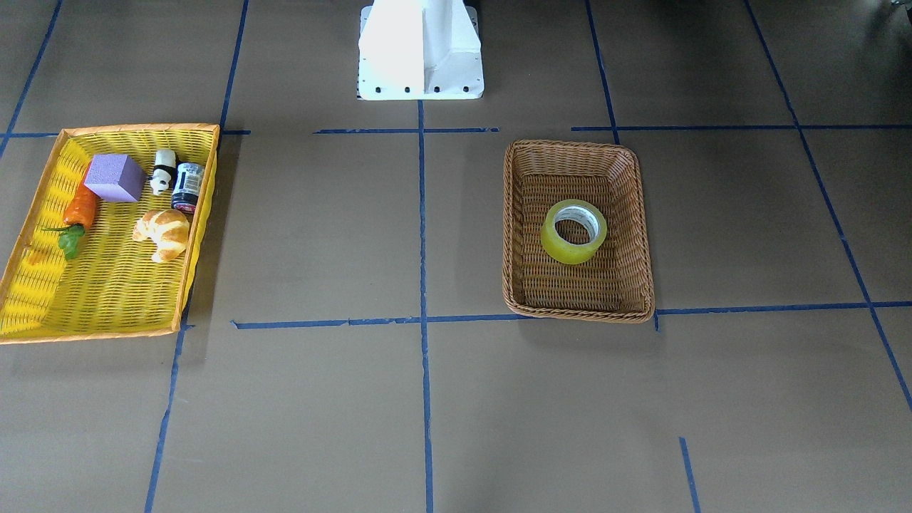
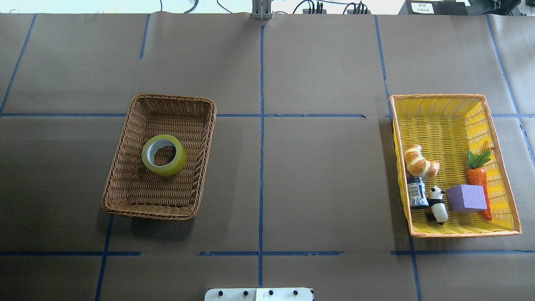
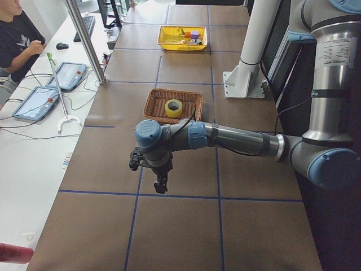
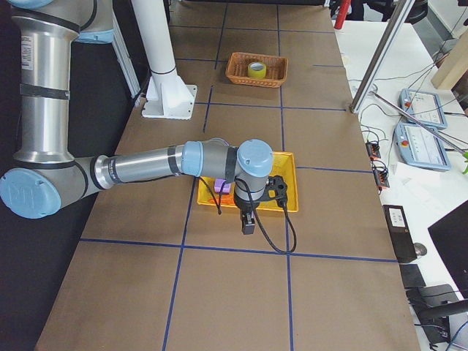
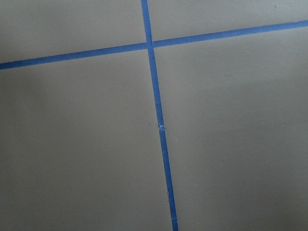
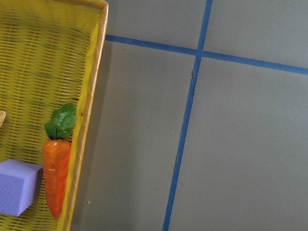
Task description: Move tape to another basket
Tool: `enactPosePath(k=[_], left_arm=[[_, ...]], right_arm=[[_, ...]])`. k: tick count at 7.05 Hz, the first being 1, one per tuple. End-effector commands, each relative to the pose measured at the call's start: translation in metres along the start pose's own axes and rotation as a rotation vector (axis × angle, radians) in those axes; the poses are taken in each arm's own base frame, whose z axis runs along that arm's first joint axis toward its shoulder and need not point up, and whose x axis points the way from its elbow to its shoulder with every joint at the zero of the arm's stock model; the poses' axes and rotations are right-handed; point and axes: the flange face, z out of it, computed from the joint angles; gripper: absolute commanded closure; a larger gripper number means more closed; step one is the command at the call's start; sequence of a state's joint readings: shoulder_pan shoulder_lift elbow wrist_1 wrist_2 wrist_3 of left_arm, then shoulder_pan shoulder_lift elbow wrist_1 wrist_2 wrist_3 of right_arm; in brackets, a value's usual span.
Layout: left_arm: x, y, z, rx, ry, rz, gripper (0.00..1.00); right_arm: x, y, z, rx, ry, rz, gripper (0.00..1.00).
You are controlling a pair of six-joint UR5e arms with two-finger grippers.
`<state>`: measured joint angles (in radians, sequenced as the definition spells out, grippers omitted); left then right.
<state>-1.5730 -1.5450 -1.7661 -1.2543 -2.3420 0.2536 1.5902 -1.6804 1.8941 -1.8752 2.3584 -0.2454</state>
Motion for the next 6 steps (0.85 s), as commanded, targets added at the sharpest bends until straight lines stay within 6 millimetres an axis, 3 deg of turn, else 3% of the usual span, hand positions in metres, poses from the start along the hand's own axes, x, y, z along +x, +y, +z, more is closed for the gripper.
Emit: enactPosePath(k=[1,4,6], left_arm=[[0.001,0.001,-0.001,0.0,-0.005,0.002,0.0],[0.005,-0.005,-0.006,0.01,-0.009,0.014,0.0],[-0.01,-0.016,-0.001,-0.02,-0.075,-0.004,0.0]], right_arm=[[0.001,0.002,0.002,-0.004,0.001,0.01,0.0],[0.011,0.002,0.012,-0.026,-0.002,0.031,0.0],[0.019,-0.001,0.02,-0.042,-0.006,0.047,0.0]])
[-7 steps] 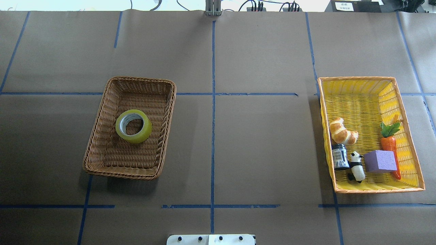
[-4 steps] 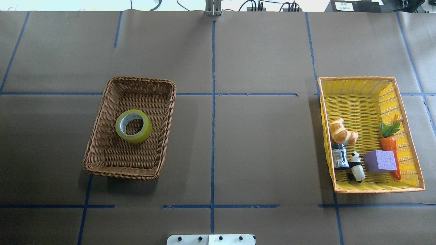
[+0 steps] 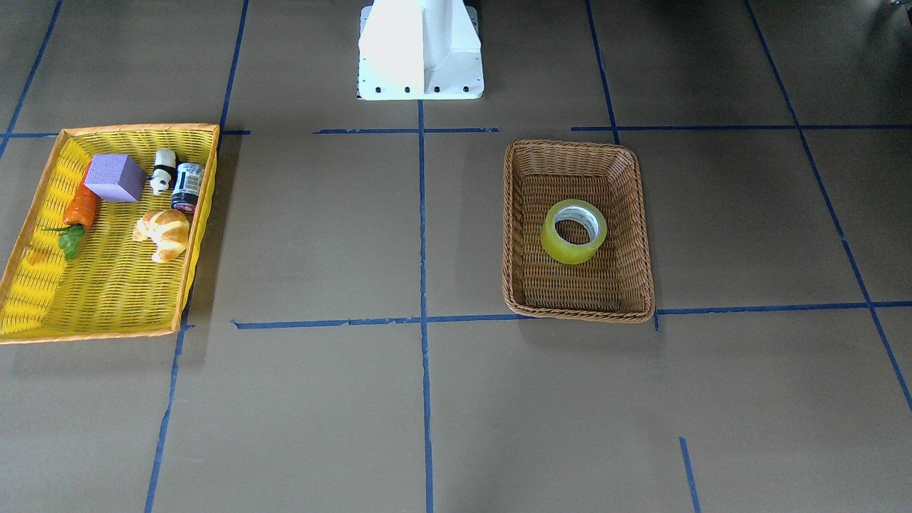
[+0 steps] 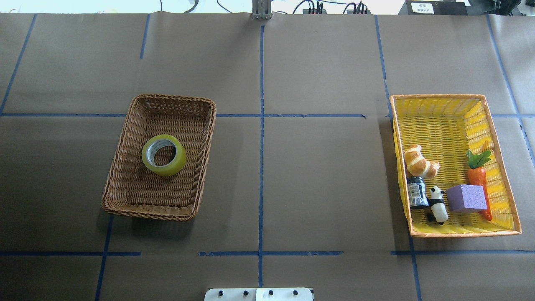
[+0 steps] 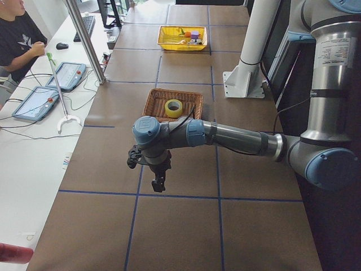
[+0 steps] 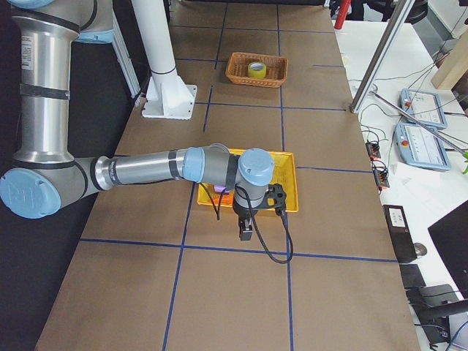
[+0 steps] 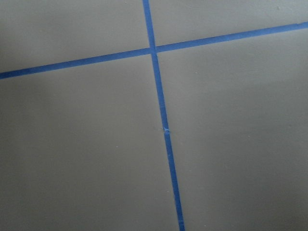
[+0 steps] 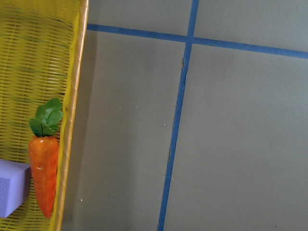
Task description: Move tape to another basket
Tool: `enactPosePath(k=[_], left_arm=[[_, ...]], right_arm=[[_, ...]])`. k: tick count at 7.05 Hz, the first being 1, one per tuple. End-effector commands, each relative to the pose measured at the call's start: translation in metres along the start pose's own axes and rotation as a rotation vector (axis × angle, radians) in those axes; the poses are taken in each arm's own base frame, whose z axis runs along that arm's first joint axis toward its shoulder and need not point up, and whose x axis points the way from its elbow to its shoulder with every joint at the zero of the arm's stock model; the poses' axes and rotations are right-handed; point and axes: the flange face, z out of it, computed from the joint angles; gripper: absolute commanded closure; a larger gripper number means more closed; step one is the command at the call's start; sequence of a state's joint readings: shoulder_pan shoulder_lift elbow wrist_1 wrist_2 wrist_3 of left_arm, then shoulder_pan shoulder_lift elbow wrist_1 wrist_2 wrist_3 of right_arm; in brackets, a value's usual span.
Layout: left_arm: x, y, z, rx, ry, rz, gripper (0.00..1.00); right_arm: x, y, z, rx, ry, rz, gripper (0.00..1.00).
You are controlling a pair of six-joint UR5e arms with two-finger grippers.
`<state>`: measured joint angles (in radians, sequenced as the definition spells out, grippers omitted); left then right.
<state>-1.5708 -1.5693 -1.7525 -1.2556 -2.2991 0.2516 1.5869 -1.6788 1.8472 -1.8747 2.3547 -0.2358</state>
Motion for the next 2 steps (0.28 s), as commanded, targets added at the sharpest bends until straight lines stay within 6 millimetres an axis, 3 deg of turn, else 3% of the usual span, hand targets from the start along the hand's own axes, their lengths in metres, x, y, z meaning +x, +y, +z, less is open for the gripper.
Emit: enactPosePath(k=[1,2], left_arm=[[-0.0221,-0.0116,0.0166,-0.043,-0.017,-0.034,0.0],[-0.0259,-0.014,0.018,-0.045,-0.014,-0.039,0.0]], right_arm=[[0.0069,-0.0017,0.0077,-0.016,-0.003,0.013,0.0],[0.0076,-0.0022,0.0083,-0.017,-0.004,0.014,0.0]])
